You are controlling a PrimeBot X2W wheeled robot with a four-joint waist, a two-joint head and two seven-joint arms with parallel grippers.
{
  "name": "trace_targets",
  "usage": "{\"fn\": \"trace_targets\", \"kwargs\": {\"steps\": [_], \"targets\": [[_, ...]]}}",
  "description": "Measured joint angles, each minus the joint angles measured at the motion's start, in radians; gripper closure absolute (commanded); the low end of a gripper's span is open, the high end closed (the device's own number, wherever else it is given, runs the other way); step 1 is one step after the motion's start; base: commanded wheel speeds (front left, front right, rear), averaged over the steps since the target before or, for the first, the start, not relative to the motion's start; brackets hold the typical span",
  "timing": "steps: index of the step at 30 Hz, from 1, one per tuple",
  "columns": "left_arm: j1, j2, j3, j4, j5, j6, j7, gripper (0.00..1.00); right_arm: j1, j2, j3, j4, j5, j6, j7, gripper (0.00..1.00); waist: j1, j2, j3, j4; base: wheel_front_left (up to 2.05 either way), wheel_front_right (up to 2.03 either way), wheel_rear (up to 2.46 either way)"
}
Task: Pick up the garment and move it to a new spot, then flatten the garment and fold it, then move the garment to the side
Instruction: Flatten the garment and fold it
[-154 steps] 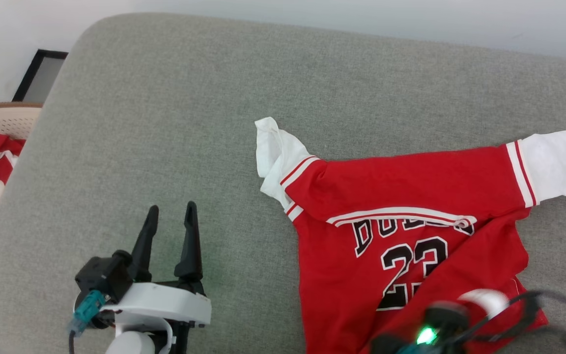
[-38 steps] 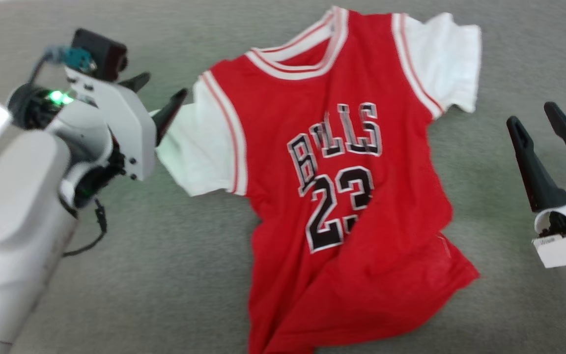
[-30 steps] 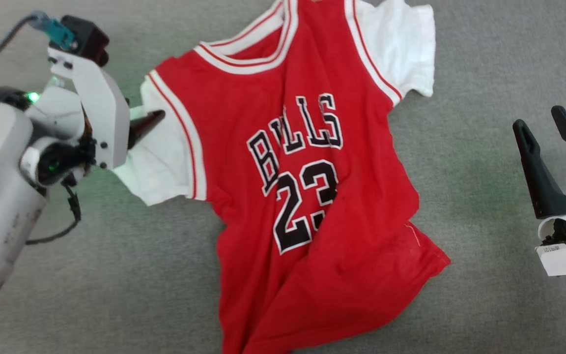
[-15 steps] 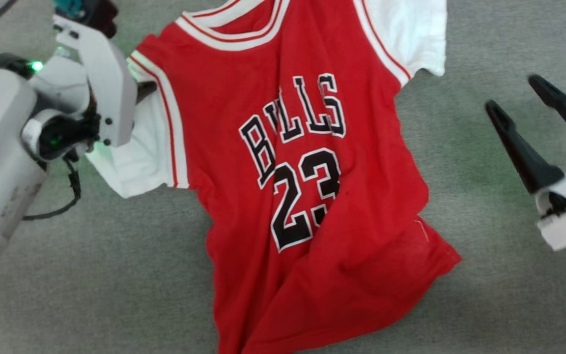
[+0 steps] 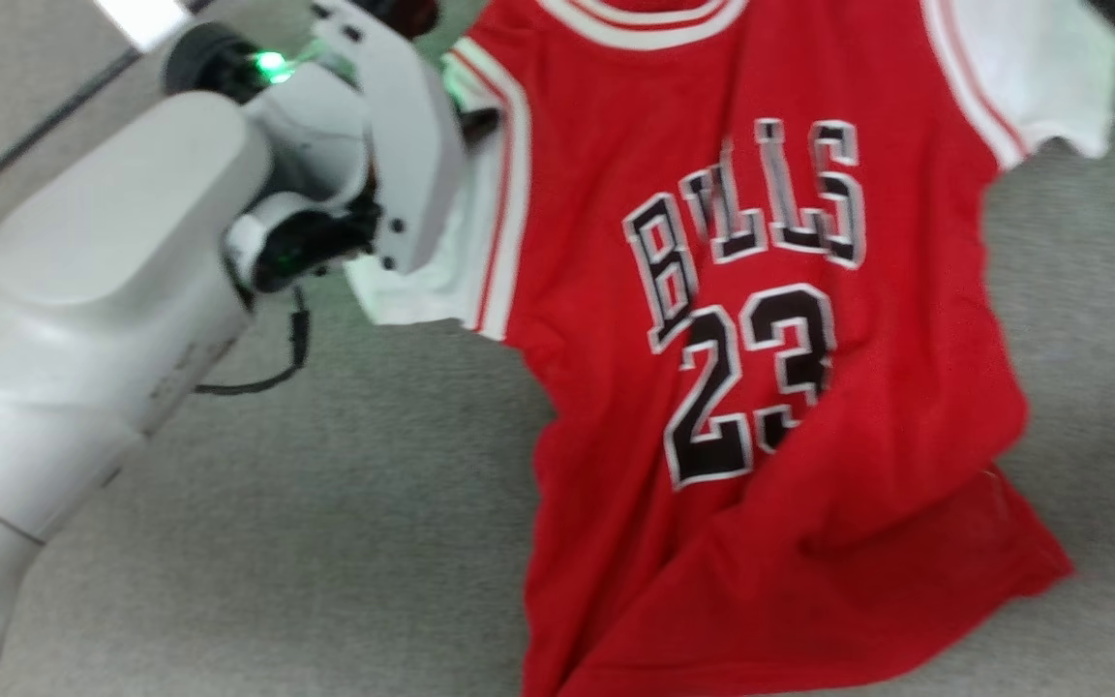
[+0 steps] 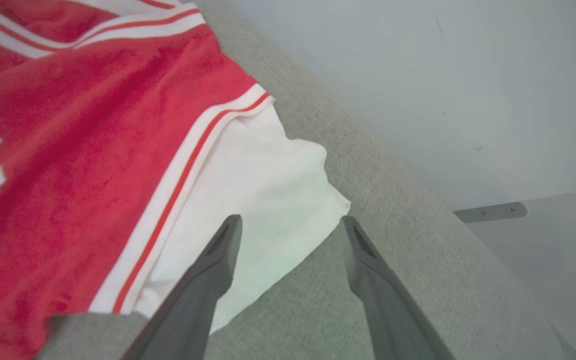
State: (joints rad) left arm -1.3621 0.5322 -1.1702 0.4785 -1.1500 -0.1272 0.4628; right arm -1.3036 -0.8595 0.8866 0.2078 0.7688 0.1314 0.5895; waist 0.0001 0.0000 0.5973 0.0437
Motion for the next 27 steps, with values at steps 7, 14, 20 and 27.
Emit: {"fn": "trace_targets", "kwargs": {"steps": [7,14,20,27], "targets": [[-0.064,-0.041,-0.067,-0.03,-0.03,0.0,-0.054,1.0,-0.195,0.029,0.178,0.198,0.049,0.0,0.048,0.0,-0.0001,0.0,0.046,0.09,0.0,0.0,0.0],[-0.1,-0.061,-0.081,-0.048,-0.041,-0.003,-0.079,1.0,-0.321,0.034,0.336,0.286,0.103,0.0,0.054,0.0,0.0,0.0001,0.095,0.143,0.0,0.0,0.0],[-0.11,-0.063,-0.084,-0.051,-0.048,-0.006,-0.091,1.0,-0.342,0.024,0.368,0.28,0.126,-0.001,0.053,1.0,0.0,0.0,0.111,0.156,0.0,0.0,0.0],[-0.108,-0.057,-0.096,-0.033,-0.056,-0.008,-0.15,1.0,-0.334,0.031,0.387,0.276,0.136,0.0,-0.027,1.0,-0.0001,0.0,0.101,0.146,0.0,0.0,0.0]]}}
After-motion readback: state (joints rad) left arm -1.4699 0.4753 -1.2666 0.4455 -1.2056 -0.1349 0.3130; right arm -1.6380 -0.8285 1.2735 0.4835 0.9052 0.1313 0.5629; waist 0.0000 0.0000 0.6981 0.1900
